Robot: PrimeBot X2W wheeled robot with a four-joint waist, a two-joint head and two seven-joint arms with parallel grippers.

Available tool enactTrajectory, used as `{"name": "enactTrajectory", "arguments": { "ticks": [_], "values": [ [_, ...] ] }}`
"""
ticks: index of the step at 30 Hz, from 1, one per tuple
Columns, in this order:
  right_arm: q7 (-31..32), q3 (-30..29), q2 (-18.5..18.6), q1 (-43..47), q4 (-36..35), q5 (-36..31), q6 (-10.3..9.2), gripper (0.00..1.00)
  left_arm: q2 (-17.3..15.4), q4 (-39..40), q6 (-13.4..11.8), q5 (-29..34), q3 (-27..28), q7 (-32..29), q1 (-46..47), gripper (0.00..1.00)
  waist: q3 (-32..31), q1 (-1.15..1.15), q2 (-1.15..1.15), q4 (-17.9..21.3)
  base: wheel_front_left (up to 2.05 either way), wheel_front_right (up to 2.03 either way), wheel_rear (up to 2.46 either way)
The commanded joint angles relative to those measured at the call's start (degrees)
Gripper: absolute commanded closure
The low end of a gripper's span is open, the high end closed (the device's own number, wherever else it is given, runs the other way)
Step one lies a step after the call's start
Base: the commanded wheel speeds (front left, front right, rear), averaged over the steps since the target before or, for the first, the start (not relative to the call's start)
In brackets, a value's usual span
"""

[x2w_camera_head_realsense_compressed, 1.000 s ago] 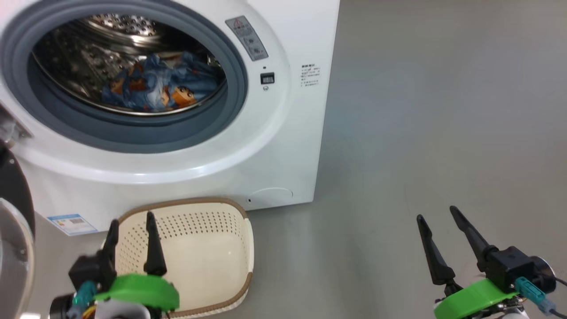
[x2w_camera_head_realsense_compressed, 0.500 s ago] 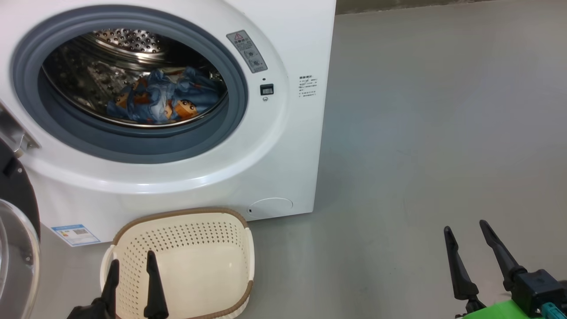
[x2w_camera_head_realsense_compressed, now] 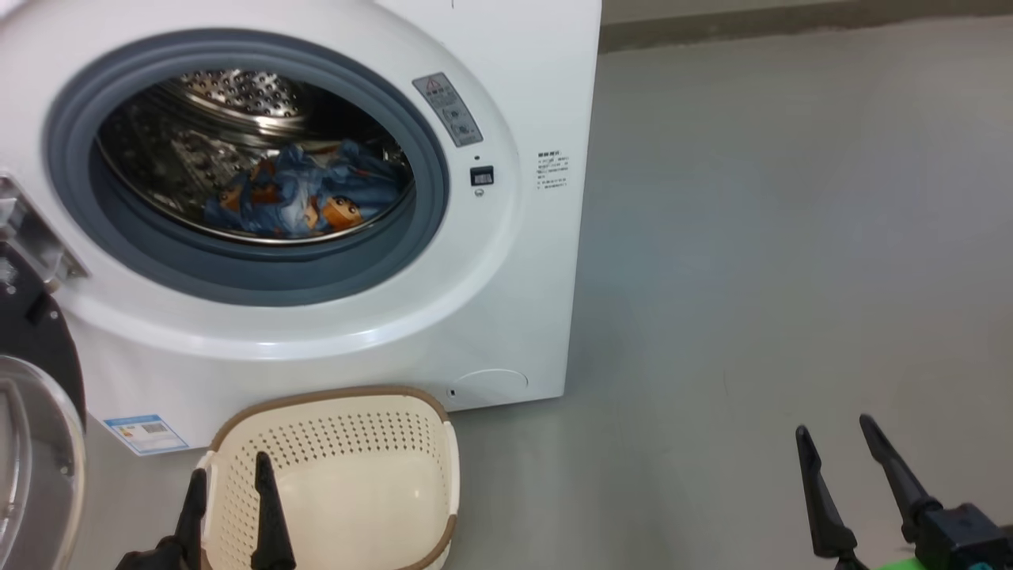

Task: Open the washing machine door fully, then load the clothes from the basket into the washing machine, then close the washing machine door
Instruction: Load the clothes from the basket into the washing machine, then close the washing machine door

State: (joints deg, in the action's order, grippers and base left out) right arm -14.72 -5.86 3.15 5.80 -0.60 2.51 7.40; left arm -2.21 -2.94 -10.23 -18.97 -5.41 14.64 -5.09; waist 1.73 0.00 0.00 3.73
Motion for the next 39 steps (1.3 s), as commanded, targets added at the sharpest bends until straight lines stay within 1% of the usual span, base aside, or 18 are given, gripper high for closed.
{"name": "enactTrajectory", "arguments": {
  "ticks": [1,11,26,34,39],
  "values": [
    [-0.3,1.5,0.3,0.2,-1.2,-0.8,0.09,0.0,-0.7,0.9,0.3,0.1,2.0,0.4,0.5,0.0,-0.9,0.0,0.0,-0.5,0.0,0.0,0.0],
    [-0.3,2.3,0.2,0.4,-0.9,-1.0,0.09,0.0,-0.7,0.1,0.9,-0.1,2.2,0.4,0.8,0.0,-1.8,0.0,0.0,-0.9,0.0,0.0,0.0],
    [-0.3,2.4,0.1,1.0,-0.4,-0.8,0.09,0.0,-0.7,-1.0,1.3,0.5,1.7,0.4,0.7,0.0,-2.9,0.0,0.0,0.0,0.0,0.0,0.0],
    [-0.3,2.2,0.0,1.2,-0.4,-0.7,0.09,0.0,-0.7,-1.1,0.9,0.7,1.7,0.4,0.6,0.0,-2.8,0.0,0.0,0.0,0.0,0.0,0.0],
    [-0.3,2.2,-0.1,1.1,-0.5,-0.7,0.09,0.0,-0.7,-1.6,0.3,1.1,1.8,0.4,0.8,0.0,-2.6,0.0,0.0,-0.2,-0.32,0.32,0.0]
  ]
}}
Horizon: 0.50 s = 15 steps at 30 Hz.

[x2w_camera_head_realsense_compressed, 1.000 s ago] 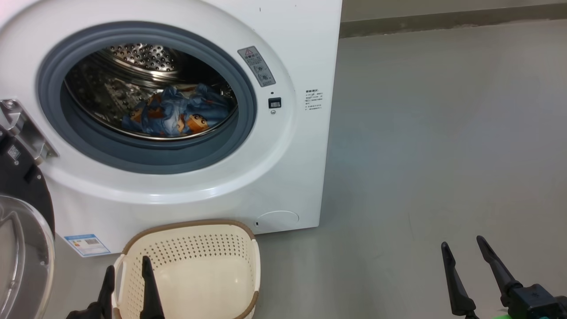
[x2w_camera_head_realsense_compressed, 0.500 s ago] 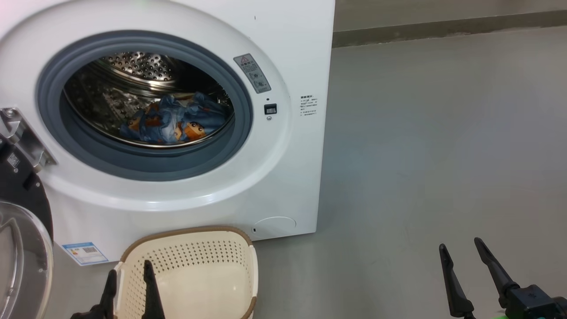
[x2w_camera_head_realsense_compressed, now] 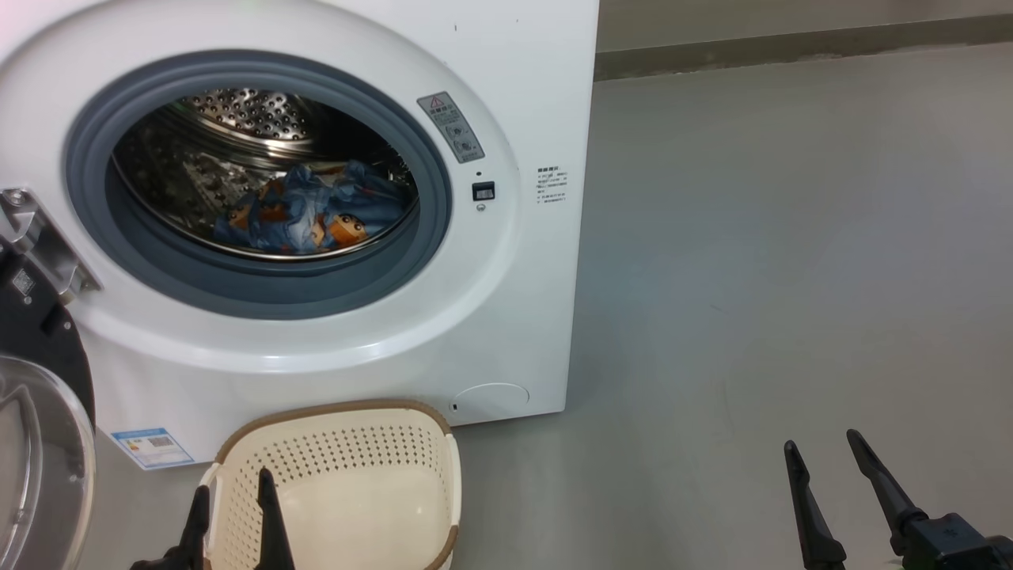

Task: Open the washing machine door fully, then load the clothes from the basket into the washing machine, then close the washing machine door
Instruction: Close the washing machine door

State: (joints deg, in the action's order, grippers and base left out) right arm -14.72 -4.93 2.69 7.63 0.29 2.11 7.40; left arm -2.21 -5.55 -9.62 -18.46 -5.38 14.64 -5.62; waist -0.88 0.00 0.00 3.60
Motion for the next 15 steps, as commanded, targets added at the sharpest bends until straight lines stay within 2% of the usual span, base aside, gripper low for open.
{"name": "enactTrajectory", "arguments": {
  "ticks": [1,6,15],
  "values": [
    [-0.3,1.2,0.4,-0.7,-1.4,-0.3,0.09,0.0,-0.7,1.0,-0.4,0.6,1.8,0.4,1.4,0.0,0.1,0.0,0.0,-0.1,-0.73,0.73,0.0],
    [-0.3,1.3,0.4,-0.7,-1.3,-0.3,0.09,0.0,-0.7,1.0,-0.6,0.5,1.7,0.4,1.3,0.0,0.1,0.0,0.0,-0.2,-1.14,1.14,0.0],
    [-0.3,1.5,0.3,-0.9,-1.1,0.0,0.09,0.0,-0.7,1.3,-0.3,0.6,1.5,0.4,1.3,0.0,0.2,0.0,0.0,-0.4,-1.6,1.6,0.0]
  ]
}}
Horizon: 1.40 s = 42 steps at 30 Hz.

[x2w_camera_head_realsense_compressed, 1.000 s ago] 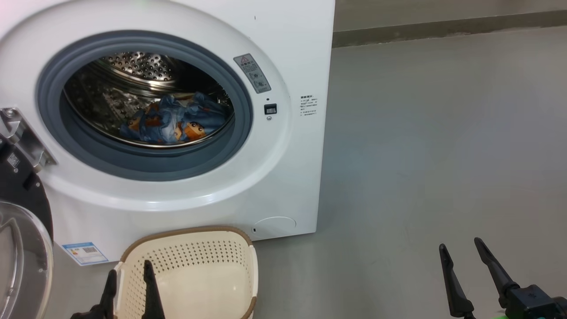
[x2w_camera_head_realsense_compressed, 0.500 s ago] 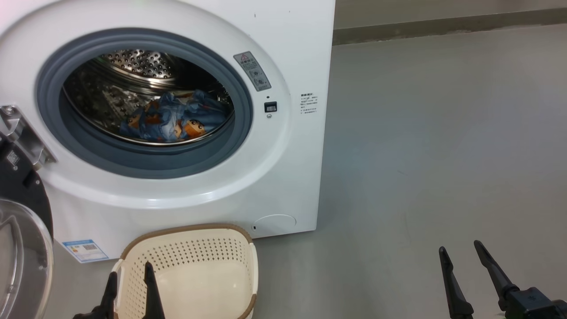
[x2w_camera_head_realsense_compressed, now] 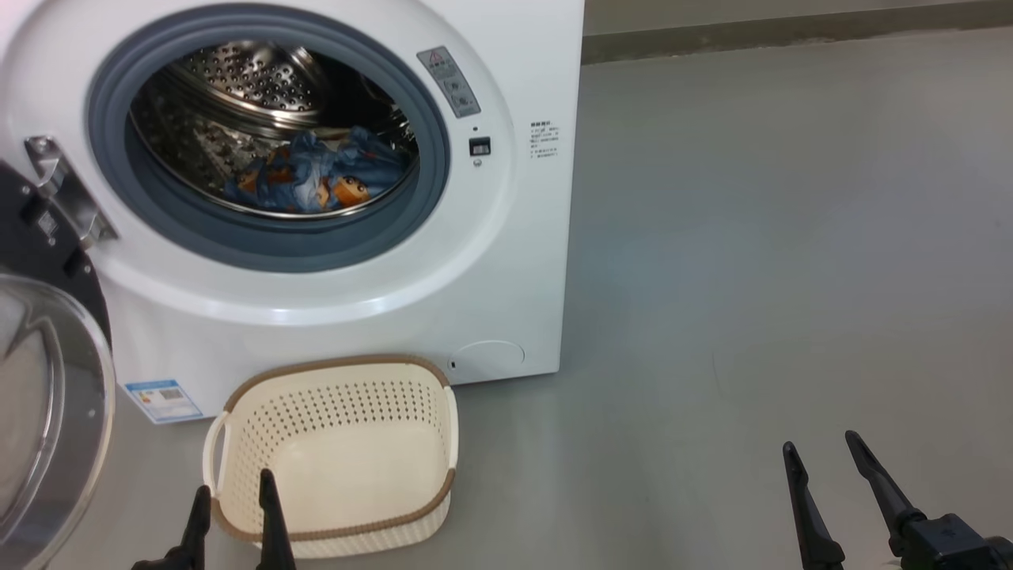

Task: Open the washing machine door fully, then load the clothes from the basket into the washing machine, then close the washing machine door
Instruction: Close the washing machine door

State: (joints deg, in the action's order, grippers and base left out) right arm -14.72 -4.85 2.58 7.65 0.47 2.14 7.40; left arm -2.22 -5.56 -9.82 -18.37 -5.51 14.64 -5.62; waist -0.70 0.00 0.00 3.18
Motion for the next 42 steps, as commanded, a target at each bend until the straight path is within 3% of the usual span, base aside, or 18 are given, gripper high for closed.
{"name": "enactTrajectory", "arguments": {
  "ticks": [1,12,18,23,42],
  "values": [
    [-0.3,1.4,0.4,-0.9,-1.2,0.0,0.09,0.0,-0.7,1.4,0.1,0.5,1.6,0.4,1.3,0.0,0.1,0.0,0.0,0.0,-1.11,1.11,0.0],
    [-0.3,1.2,0.4,-1.1,-1.2,0.1,0.09,0.0,-0.7,1.6,0.4,0.9,1.8,0.4,1.4,0.0,0.5,0.0,0.0,-0.5,-0.36,0.36,0.0],
    [-0.3,1.8,0.3,-1.5,-1.3,-0.3,0.09,0.0,-0.7,2.0,0.2,1.3,2.1,0.4,1.9,0.0,0.7,0.0,0.0,-3.3,0.0,0.0,0.0],
    [-0.3,3.4,1.0,-2.4,-1.2,-0.7,0.09,0.0,-0.7,2.8,0.0,1.3,2.5,0.4,2.1,0.0,0.9,0.0,0.0,-7.2,0.0,0.0,0.0],
    [-0.3,9.6,3.4,-7.7,-0.8,-0.8,0.09,0.0,-0.7,3.9,-0.8,-0.2,3.3,0.4,1.4,0.0,-0.4,0.0,0.0,-31.5,0.0,0.0,0.0]
  ]
}}
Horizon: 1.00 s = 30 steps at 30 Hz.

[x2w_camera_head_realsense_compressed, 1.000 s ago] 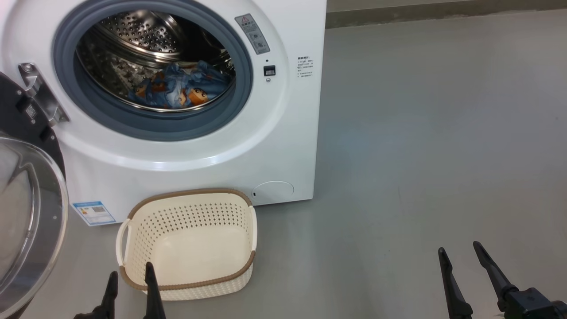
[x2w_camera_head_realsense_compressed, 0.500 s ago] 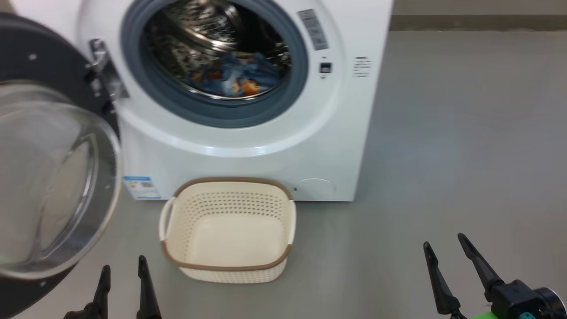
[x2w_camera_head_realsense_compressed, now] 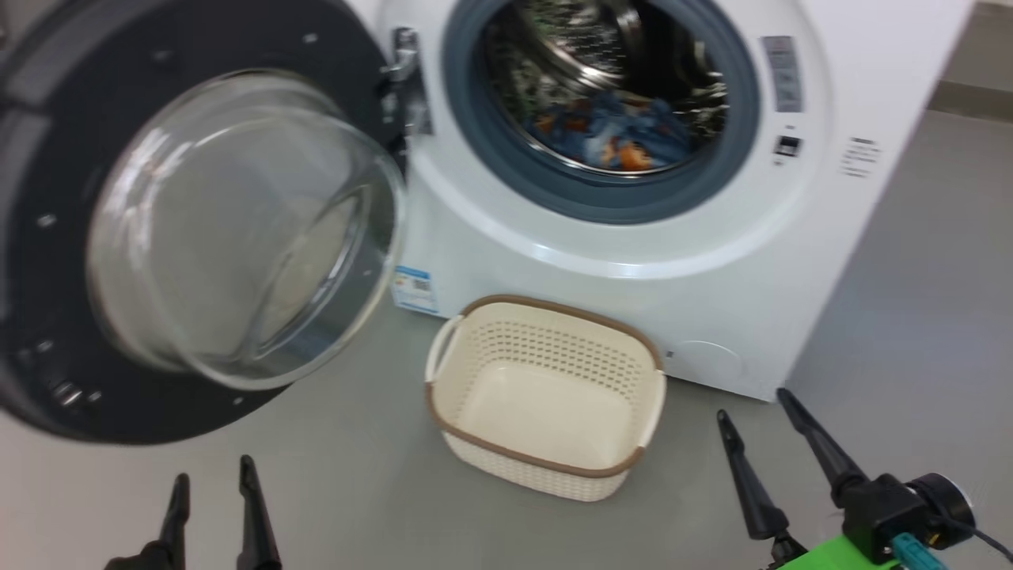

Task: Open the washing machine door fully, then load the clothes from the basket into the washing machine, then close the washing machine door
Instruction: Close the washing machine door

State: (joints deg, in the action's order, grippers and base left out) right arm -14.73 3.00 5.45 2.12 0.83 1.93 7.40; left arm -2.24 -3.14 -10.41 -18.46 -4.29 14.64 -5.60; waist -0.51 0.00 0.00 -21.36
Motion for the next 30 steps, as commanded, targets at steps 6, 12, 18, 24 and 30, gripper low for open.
{"name": "enactTrajectory", "arguments": {
  "ticks": [6,12,18,24,30],
  "values": [
    [-0.3,5.7,2.3,-5.1,0.2,0.1,0.09,0.0,-0.6,3.9,-1.8,-1.4,3.8,0.4,0.6,0.0,1.3,0.0,0.0,-8.5,0.0,0.0,0.0],
    [-0.3,8.5,3.3,-7.6,2.0,1.2,0.09,0.0,-0.6,6.3,-3.5,-2.6,5.2,0.4,-0.9,0.0,2.2,0.0,0.0,-9.0,0.0,0.0,0.0],
    [-0.3,9.3,3.5,-8.5,2.6,1.6,0.09,0.0,-0.6,7.3,-4.6,-4.9,6.8,0.4,-1.4,0.51,2.2,0.0,0.0,-9.0,0.0,0.0,0.0],
    [-0.3,8.3,3.0,-7.7,2.4,1.7,0.09,0.0,-0.6,6.1,-2.2,-13.6,13.0,0.4,-0.3,1.0,1.9,0.0,0.0,-8.8,0.0,0.0,0.0],
    [-0.3,5.7,1.8,-5.5,2.0,1.3,0.09,0.0,-0.6,-0.6,4.7,-18.9,25.3,0.4,4.7,1.0,1.3,0.0,0.0,-8.3,0.0,0.0,0.0]
  ]
}}
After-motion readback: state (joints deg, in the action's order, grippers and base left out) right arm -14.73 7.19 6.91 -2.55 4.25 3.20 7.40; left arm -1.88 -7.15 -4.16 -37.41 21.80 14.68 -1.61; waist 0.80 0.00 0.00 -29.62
